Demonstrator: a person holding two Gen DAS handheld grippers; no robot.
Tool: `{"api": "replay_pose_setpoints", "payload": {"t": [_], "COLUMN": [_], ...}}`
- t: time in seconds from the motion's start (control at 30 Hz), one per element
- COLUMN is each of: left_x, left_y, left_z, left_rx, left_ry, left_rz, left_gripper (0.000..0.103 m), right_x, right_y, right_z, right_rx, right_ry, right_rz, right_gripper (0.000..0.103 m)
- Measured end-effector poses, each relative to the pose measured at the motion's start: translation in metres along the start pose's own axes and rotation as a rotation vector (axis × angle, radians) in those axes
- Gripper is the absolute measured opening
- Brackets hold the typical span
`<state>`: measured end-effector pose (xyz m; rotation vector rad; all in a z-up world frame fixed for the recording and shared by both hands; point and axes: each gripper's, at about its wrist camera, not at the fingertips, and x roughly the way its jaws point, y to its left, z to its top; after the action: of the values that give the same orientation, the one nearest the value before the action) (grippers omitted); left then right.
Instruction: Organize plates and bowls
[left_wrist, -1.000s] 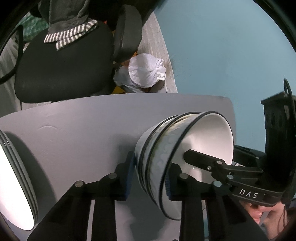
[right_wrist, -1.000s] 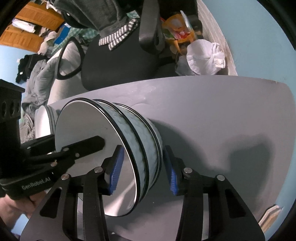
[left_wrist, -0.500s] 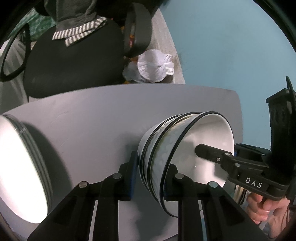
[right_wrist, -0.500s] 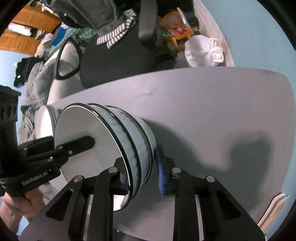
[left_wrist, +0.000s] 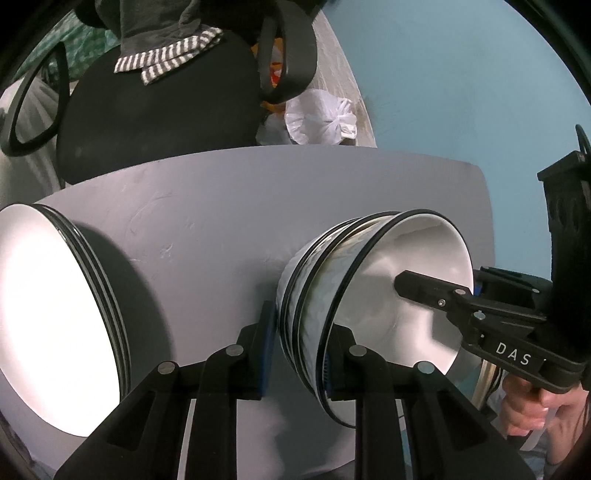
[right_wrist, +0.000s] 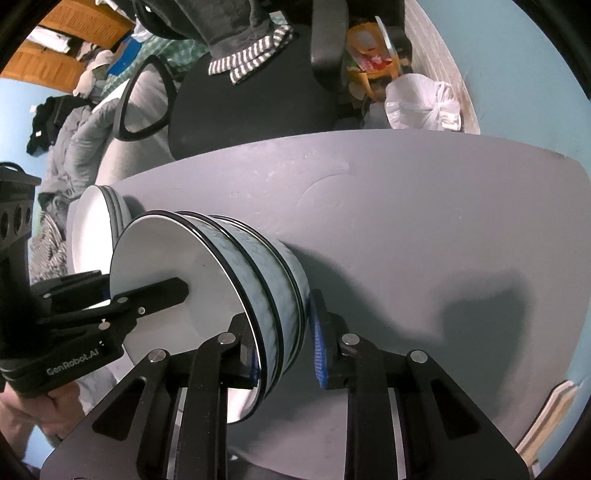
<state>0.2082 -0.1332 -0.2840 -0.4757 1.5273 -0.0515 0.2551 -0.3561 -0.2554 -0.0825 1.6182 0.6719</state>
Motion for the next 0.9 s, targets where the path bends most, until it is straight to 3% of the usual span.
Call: {"api": "replay_pose_setpoints", "payload": {"t": [0.07, 0.2, 0.47, 0.9], "left_x": [0.000, 0.005, 0.005, 0.001], "left_y": [0.003, 0.011, 0.001, 0.008], "left_z": [0.000, 0.001, -0.002, -0.006], "left_rx": [-0.010, -0.045, -0.002, -0.032], "left_ry": [-0.001, 0.007, -0.017, -0.033], "left_rz": [-0.021, -0.077, -0.069, -0.081], "left_gripper": [0.023, 0.037, 0.036, 0.031], "right_x": [0.000, 0.002, 0.005, 0.006], "right_y": [0.001, 0.001, 0.002, 0.002], "right_z": [0.000, 0.000, -0.005, -0.006], "right_rx": [-0.007, -0.014, -0.027, 0.030], "right_ry": [0.000, 0.002, -0.011, -0.013], "right_rz": [-0.001, 0.000, 0.005, 0.013], "right_gripper": [0.022, 0.022, 0.022, 0.024]}}
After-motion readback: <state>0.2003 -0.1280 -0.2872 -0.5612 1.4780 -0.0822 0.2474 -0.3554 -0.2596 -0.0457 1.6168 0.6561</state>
